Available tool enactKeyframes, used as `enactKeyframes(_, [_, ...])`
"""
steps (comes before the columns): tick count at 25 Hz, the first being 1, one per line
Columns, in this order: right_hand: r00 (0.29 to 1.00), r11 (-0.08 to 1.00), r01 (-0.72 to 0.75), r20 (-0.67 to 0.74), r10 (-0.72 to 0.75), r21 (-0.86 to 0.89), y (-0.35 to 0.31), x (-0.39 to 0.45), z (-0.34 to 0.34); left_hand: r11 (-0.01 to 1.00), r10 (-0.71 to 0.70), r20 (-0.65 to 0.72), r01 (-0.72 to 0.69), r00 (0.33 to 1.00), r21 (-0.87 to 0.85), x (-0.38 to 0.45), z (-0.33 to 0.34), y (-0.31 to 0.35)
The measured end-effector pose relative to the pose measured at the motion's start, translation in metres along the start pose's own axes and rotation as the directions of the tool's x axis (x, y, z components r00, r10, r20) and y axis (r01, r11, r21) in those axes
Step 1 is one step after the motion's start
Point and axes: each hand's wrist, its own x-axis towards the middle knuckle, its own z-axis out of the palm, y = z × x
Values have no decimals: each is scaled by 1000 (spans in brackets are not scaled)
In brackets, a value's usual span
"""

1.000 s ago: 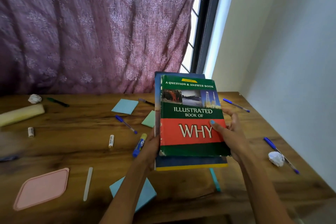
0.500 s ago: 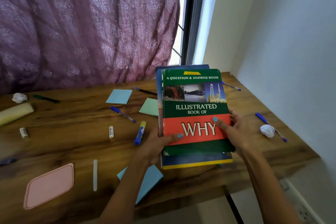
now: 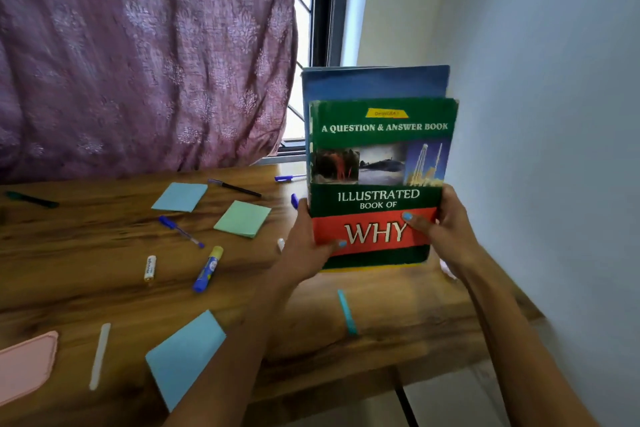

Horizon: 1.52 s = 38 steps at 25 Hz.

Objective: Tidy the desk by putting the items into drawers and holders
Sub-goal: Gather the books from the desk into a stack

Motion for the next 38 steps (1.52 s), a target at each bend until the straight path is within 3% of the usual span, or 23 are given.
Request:
enactKeyframes(3, [999, 1000, 10, 38, -10, -10, 27, 9, -8, 998, 40, -68, -36, 997, 53, 17, 15, -16])
enactKeyframes(14, [984, 991, -74, 155, 91, -113, 88, 18, -23, 986, 43, -91, -28, 995, 165, 16, 48, -67])
enactKeyframes(21, [985, 985, 71, 168, -44, -158, 80, 30, -26, 973, -41, -153, 75, 987, 220, 17, 54, -44])
enactKeyframes(25, [958, 985, -145, 238, 162, -90, 57, 61, -36, 952, -304, -104, 306, 947, 2, 27, 58, -12])
enactKeyframes(28, [875, 914, -355, 274, 398, -195, 53, 75, -42, 841, -535, 1, 532, 845, -100, 38, 61, -9])
enactKeyframes(30, [800, 824, -461, 248, 546, -329, 51, 76, -41, 767, -638, 38, 639, 769, -57, 41, 64, -16])
enactKeyframes(33, [720, 706, -528, 192, 667, -472, 62, 80, -37, 716, -696, 4, 695, 718, 66, 46, 68, -28])
enactKeyframes(38, [742, 666, -513, 110, 662, -542, 87, 86, -27, 709, -682, -84, 686, 726, 163, 51, 72, -37])
